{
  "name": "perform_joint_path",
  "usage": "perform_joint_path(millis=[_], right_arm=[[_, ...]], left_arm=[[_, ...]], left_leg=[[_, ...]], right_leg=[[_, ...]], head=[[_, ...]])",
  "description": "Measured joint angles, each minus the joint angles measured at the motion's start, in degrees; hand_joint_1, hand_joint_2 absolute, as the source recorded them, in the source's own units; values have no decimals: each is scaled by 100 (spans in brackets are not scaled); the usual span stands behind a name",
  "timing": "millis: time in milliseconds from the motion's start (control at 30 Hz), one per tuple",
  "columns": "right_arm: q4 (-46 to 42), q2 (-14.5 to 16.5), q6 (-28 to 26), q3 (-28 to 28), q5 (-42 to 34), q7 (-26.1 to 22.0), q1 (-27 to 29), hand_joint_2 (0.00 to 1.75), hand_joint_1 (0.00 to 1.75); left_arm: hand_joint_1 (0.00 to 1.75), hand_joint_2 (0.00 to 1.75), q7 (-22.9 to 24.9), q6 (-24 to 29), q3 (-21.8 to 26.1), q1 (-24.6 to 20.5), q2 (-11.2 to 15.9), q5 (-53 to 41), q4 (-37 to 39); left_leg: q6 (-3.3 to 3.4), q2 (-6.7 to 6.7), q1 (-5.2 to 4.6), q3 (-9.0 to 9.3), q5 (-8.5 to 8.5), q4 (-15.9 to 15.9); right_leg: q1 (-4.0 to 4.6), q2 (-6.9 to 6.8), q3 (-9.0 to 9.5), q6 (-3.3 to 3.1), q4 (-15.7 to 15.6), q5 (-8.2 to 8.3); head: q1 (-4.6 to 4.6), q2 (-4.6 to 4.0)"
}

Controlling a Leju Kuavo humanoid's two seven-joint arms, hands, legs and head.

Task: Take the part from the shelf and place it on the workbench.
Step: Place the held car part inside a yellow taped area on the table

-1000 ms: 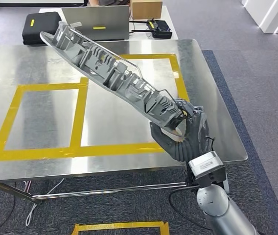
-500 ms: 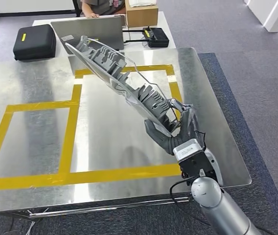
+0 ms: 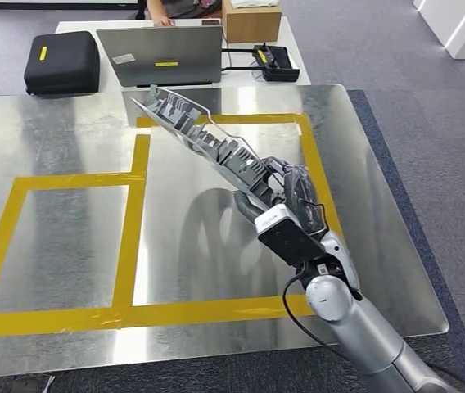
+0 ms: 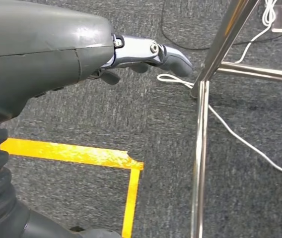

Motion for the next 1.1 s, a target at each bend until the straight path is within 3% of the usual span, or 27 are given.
perform_joint_path(millis=[167,300,567,700,833,1100], right_arm=[[511,0,-46,33,222,159,-159,175,175],[847,0,-167,42,416,239,-344,0,0],[1267,-2,-307,23,673,271,-517,0,0],[1392,-2,-263,13,704,282,-518,0,0],[1459,-3,192,9,511,315,-531,0,0],[1467,-194,2123,78,-606,608,-623,0,0]], left_arm=[[0,175,1,-7,-111,18,6,-17,25],[0,175,-2,-11,-227,-15,10,-23,30],[0,175,65,-9,-373,-40,19,84,44],[0,0,187,-20,-394,-41,26,162,55],[0,0,247,-44,-396,-39,45,225,79],[0,0,257,-32,-394,-3,96,348,95]], left_leg=[[44,-12,-19,-13,11,1],[69,-11,-19,-3,30,1],[58,-8,-1,48,52,0],[58,-7,-1,51,52,0],[58,-5,-1,55,52,0],[55,0,-1,65,54,-1]], right_leg=[[-8,-13,0,24,-29,3],[-10,-17,-66,97,-29,-1],[3,-13,-43,112,9,12],[4,-11,-45,108,19,10],[5,-10,-46,102,27,5],[6,-4,-42,98,32,3]], head=[[-2,0],[-4,0],[-5,0],[-5,0],[-4,0],[-4,0]])
